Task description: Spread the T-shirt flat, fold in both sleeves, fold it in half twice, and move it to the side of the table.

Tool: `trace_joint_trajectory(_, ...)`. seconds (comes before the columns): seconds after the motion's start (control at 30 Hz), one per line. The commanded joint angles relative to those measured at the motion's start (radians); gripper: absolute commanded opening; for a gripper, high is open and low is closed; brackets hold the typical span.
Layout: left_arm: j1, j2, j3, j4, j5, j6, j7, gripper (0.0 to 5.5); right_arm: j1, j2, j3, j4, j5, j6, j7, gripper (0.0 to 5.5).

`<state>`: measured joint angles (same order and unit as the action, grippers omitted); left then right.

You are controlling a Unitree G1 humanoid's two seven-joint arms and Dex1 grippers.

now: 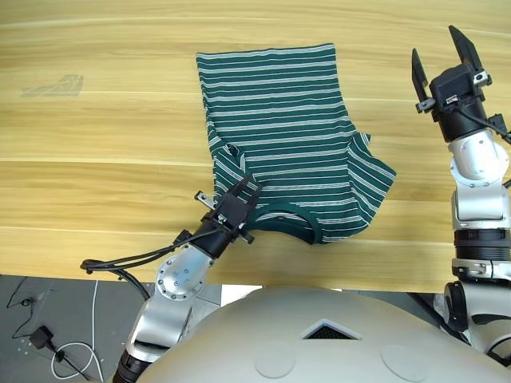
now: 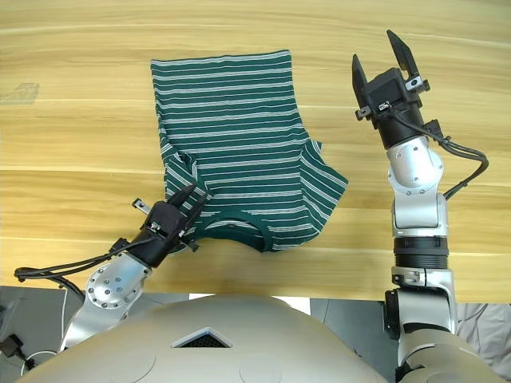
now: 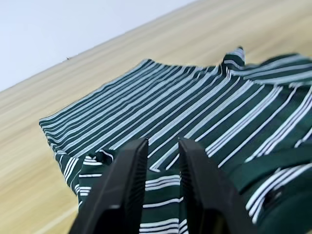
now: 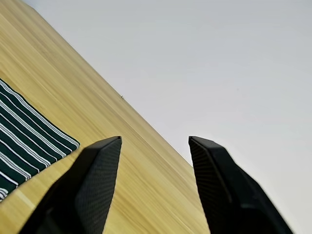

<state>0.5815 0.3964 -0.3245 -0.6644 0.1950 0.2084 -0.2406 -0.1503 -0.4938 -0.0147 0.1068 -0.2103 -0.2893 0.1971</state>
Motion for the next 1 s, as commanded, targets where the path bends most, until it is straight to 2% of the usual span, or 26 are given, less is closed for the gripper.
trace_joint_trajectory(0.03, -0.028, 0.013, 0.033, 0.077, 0.113, -0.024, 0.067, 1.89, 0.022, 0.002, -0.011, 0.004, 0.008, -0.005, 0.001, 2.57)
trace_joint_trajectory(0.13, -0.025, -0.003, 0.019, 0.075, 0.104, -0.051, 0.056, 2.36, 0.024, 0.004, -0.010, 0.006, 0.010, -0.005, 0.002, 2.57)
trace_joint_trajectory(0.2, -0.019, -0.024, 0.027, 0.012, -0.002, -0.090, 0.014, 2.70, 0.039, 0.011, -0.014, -0.006, 0.057, 0.014, 0.037, 2.57)
trace_joint_trajectory(0.23, -0.030, -0.047, 0.073, -0.028, -0.072, -0.096, 0.012, 2.86, 0.062, 0.019, -0.022, -0.031, 0.127, 0.045, 0.081, 2.57)
trace_joint_trajectory(0.27, -0.061, -0.075, 0.165, -0.068, -0.161, -0.089, 0.025, 3.07, 0.102, 0.023, -0.038, -0.074, 0.236, 0.090, 0.149, 2.57)
trace_joint_trajectory(0.37, -0.168, -0.122, 0.488, -0.132, -0.426, -0.056, 0.103, 3.07, 0.247, -0.005, -0.154, -0.178, 0.645, 0.273, 0.395, 2.57)
trace_joint_trajectory(0.43, -0.215, -0.124, 0.628, -0.120, -0.504, -0.042, 0.149, 3.07, 0.332, -0.044, -0.243, -0.195, 0.857, 0.410, 0.524, 2.57)
trace_joint_trajectory(0.5, -0.239, -0.121, 0.717, -0.100, -0.534, -0.030, 0.184, 3.07, 0.378, -0.072, -0.319, -0.163, 1.000, 0.544, 0.595, 2.57)
trace_joint_trajectory(0.6, -0.251, -0.126, 0.734, -0.092, -0.533, -0.004, 0.203, 3.07, 0.387, -0.085, -0.361, -0.072, 1.057, 0.676, 0.604, 2.57)
trace_joint_trajectory(0.77, -0.252, -0.130, 0.711, -0.090, -0.479, 0.003, 0.196, 3.07, 0.423, -0.094, -0.320, -0.079, 1.055, 0.823, 0.642, 2.57)
trace_joint_trajectory(1.0, -0.233, -0.155, 0.696, -0.086, -0.434, -0.027, 0.190, 3.07, 0.426, -0.091, -0.257, -0.070, 0.971, 0.877, 0.647, 2.57)
